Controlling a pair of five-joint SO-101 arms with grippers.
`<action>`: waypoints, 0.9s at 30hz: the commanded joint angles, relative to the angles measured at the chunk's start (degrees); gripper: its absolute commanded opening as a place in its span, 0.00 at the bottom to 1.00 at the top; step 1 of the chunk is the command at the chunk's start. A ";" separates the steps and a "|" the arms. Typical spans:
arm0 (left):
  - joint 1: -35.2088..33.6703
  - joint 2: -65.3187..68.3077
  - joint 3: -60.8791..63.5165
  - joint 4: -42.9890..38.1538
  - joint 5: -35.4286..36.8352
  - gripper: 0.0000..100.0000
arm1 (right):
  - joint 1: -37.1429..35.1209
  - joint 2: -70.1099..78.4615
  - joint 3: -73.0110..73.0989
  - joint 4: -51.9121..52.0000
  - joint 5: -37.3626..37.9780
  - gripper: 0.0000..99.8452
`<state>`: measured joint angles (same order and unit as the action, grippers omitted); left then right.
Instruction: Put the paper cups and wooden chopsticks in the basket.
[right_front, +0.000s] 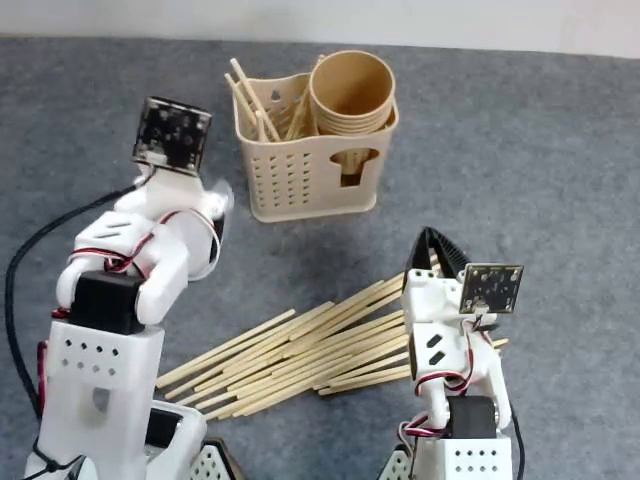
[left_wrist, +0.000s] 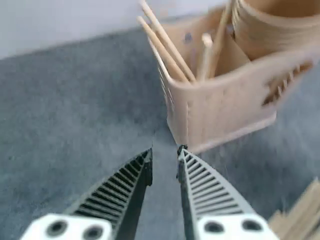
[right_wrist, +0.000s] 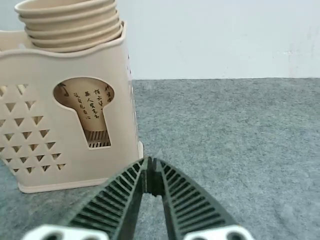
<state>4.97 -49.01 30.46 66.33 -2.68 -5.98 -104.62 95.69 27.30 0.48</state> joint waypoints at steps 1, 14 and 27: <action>4.26 -1.36 -0.92 4.57 -3.43 0.10 | -0.66 -0.84 1.80 -1.63 0.79 0.03; 10.51 -0.84 19.30 5.01 -10.73 0.10 | -0.57 -0.84 1.80 -1.63 0.79 0.03; 14.29 -0.75 29.32 -1.85 -10.64 0.10 | -0.57 -0.84 1.80 -1.63 0.79 0.03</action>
<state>18.07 -49.01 60.00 65.71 -12.79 -5.98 -104.62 95.69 27.30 0.48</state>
